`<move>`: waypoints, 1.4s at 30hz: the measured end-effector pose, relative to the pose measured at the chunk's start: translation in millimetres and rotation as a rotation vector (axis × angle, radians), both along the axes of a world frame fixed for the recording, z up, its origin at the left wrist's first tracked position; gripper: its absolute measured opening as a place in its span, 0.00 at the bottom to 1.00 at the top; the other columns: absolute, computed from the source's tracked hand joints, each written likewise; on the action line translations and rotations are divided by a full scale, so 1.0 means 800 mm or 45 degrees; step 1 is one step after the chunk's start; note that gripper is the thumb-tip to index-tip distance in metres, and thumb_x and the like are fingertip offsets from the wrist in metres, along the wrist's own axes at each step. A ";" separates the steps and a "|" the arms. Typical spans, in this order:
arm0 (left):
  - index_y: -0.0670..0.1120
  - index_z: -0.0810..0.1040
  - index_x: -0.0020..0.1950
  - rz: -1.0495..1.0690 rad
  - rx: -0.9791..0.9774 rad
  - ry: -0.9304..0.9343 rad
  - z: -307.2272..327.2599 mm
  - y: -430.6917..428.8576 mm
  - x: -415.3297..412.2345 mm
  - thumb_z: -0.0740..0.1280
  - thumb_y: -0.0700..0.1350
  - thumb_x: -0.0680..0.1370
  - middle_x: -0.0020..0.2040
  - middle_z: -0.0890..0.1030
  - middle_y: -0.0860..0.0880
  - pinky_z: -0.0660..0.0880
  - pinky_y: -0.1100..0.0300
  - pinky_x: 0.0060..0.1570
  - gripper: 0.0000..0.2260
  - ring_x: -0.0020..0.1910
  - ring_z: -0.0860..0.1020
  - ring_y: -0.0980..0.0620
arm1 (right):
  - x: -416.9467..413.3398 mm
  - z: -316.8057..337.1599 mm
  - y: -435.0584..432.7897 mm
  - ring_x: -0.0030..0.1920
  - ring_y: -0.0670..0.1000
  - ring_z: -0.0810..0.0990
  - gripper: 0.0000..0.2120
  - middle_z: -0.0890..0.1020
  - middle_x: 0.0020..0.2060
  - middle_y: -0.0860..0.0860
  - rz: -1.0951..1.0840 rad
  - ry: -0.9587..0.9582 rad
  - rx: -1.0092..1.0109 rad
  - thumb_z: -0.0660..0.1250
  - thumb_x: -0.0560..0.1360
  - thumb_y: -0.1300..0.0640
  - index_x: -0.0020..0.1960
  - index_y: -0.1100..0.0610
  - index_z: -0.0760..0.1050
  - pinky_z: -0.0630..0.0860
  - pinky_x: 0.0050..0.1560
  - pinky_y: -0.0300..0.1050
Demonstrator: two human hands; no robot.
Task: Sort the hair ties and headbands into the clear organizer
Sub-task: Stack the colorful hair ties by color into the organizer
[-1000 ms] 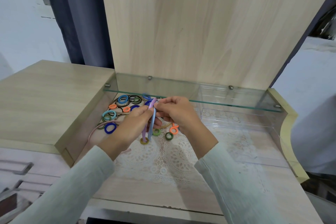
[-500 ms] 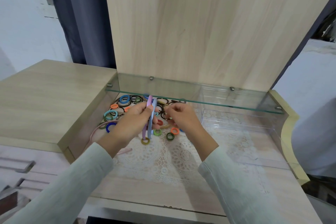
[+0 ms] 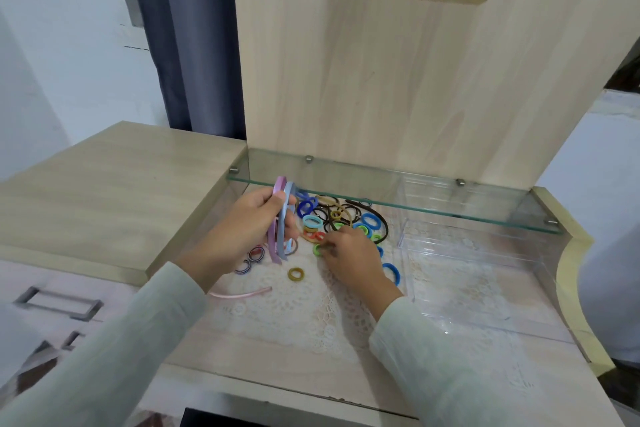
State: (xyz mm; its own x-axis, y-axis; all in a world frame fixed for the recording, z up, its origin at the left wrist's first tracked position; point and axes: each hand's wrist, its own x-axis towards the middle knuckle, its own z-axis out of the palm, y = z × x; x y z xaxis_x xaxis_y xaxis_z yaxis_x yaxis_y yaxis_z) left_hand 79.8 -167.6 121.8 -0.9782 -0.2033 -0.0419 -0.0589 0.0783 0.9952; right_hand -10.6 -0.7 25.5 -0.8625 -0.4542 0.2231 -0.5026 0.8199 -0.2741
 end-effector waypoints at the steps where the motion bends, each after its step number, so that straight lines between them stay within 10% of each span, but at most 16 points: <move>1: 0.41 0.78 0.55 0.004 -0.008 -0.003 0.001 -0.005 0.002 0.56 0.46 0.85 0.35 0.80 0.48 0.81 0.47 0.48 0.13 0.35 0.81 0.50 | 0.000 0.001 -0.001 0.54 0.54 0.74 0.11 0.79 0.50 0.51 -0.004 0.000 0.017 0.63 0.77 0.53 0.57 0.51 0.79 0.72 0.48 0.46; 18: 0.42 0.78 0.53 0.121 0.030 -0.005 0.001 -0.059 0.023 0.57 0.46 0.85 0.36 0.80 0.47 0.79 0.45 0.49 0.13 0.35 0.80 0.48 | 0.012 0.007 -0.073 0.54 0.55 0.74 0.19 0.77 0.49 0.53 0.156 0.015 0.105 0.63 0.76 0.41 0.52 0.55 0.79 0.68 0.47 0.45; 42: 0.41 0.77 0.55 0.098 -0.016 -0.012 0.000 -0.047 0.015 0.55 0.45 0.85 0.39 0.78 0.45 0.80 0.51 0.47 0.13 0.35 0.80 0.51 | -0.020 0.014 -0.004 0.57 0.57 0.74 0.12 0.78 0.54 0.53 -0.239 0.173 0.225 0.62 0.76 0.52 0.55 0.55 0.77 0.69 0.56 0.51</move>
State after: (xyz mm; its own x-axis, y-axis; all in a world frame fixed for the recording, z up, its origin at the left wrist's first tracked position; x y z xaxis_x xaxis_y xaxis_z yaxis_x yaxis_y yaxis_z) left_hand 92.0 -205.5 121.6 -0.9593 -0.2783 -0.0477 -0.0743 0.0859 0.9935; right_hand -26.2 -3.9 36.6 -0.9029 -0.3316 0.2736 -0.3599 0.9311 -0.0592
